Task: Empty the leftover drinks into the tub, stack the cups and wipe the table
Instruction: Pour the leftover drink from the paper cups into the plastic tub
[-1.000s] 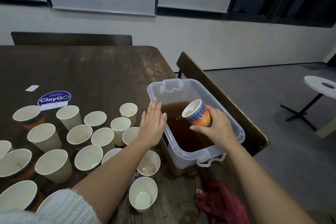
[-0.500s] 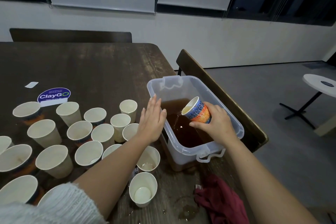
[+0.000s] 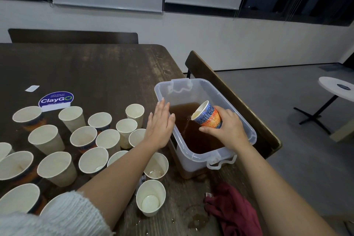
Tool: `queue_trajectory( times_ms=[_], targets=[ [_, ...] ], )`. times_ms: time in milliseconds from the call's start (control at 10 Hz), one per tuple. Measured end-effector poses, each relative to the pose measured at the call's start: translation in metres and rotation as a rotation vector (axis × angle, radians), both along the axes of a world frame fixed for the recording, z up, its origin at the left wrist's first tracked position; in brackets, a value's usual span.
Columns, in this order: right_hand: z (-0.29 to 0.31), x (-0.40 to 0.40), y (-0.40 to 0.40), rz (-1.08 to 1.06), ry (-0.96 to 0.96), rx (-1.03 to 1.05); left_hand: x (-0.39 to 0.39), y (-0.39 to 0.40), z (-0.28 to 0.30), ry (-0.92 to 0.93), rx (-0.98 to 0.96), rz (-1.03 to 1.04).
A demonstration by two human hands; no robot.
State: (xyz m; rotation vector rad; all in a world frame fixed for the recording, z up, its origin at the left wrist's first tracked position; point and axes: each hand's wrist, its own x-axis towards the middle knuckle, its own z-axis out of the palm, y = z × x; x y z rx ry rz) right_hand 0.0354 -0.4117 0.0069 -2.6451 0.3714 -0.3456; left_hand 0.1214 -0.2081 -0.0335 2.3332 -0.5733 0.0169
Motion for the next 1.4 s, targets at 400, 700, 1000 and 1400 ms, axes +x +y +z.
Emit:
queue_trajectory(
  times_ms=[400, 700, 1000, 1400],
  targets=[
    [-0.0004, 0.0012, -0.0002, -0.009, -0.005, 0.008, -0.0008, -0.0001, 0.0003, 0.003, 0.003, 0.003],
    [-0.0016, 0.0020, -0.0010, -0.015, -0.011, -0.011, -0.0017, 0.0006, 0.0019, 0.007, 0.006, -0.001],
    [-0.0025, 0.0018, -0.0010, -0.020, -0.016, -0.031, -0.0015, 0.0014, 0.0018, 0.010, 0.010, -0.004],
    [-0.0029, 0.0026, -0.0021, -0.022, -0.016, -0.039, -0.0019, 0.0009, 0.0027, 0.010, 0.001, -0.008]
  ],
)
